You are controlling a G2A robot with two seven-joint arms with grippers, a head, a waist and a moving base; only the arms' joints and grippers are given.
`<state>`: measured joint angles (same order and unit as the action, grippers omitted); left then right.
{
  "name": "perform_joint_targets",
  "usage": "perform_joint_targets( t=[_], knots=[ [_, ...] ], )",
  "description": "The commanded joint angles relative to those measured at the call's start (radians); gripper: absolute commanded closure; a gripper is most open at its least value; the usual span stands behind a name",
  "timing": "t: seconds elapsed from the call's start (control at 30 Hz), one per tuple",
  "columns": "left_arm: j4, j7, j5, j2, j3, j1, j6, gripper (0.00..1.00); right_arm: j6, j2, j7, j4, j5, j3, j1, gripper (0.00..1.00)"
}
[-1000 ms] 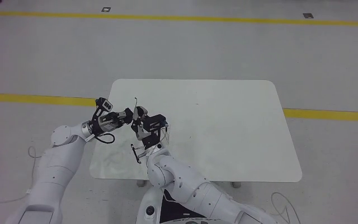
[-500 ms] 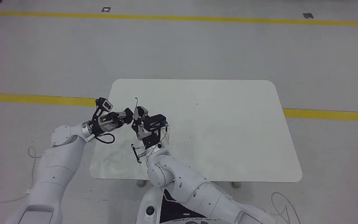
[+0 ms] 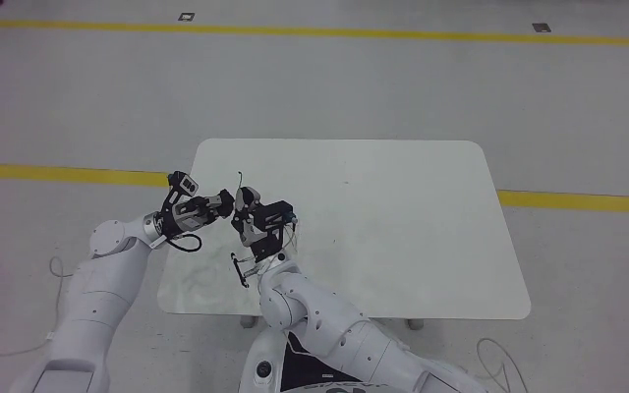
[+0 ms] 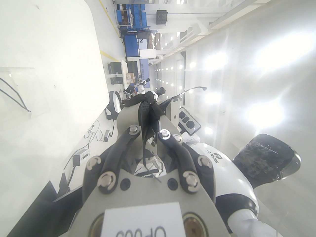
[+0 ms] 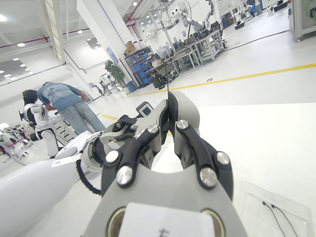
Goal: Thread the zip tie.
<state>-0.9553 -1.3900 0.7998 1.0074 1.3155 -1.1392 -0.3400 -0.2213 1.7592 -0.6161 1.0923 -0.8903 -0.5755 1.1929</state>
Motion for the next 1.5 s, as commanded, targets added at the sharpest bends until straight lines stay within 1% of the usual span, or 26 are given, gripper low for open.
perform_joint_targets(
  t=[0.0, 0.43, 0.8, 1.2, 1.47],
  knots=[
    [0.0, 0.0, 0.0, 0.0, 0.0, 0.0, 0.0, 1.0, 0.0, 0.0, 0.003, -0.001, 0.0, -0.001, -0.001, 1.0],
    [0.0, 0.0, 0.0, 0.0, 0.0, 0.0, 0.0, 1.0, -0.01, 0.001, 0.009, -0.006, 0.002, 0.0, -0.002, 1.0],
    [0.0, 0.0, 0.0, 0.0, 0.0, 0.0, 0.0, 1.0, 0.003, 0.0, 0.003, -0.002, 0.001, -0.005, 0.0, 1.0],
    [0.0, 0.0, 0.0, 0.0, 0.0, 0.0, 0.0, 1.0, -0.015, 0.002, 0.009, -0.008, -0.002, -0.002, -0.004, 1.0],
    [0.0, 0.0, 0.0, 0.0, 0.0, 0.0, 0.0, 1.0, -0.004, 0.001, -0.002, -0.003, -0.003, -0.005, -0.001, 1.0]
  ],
)
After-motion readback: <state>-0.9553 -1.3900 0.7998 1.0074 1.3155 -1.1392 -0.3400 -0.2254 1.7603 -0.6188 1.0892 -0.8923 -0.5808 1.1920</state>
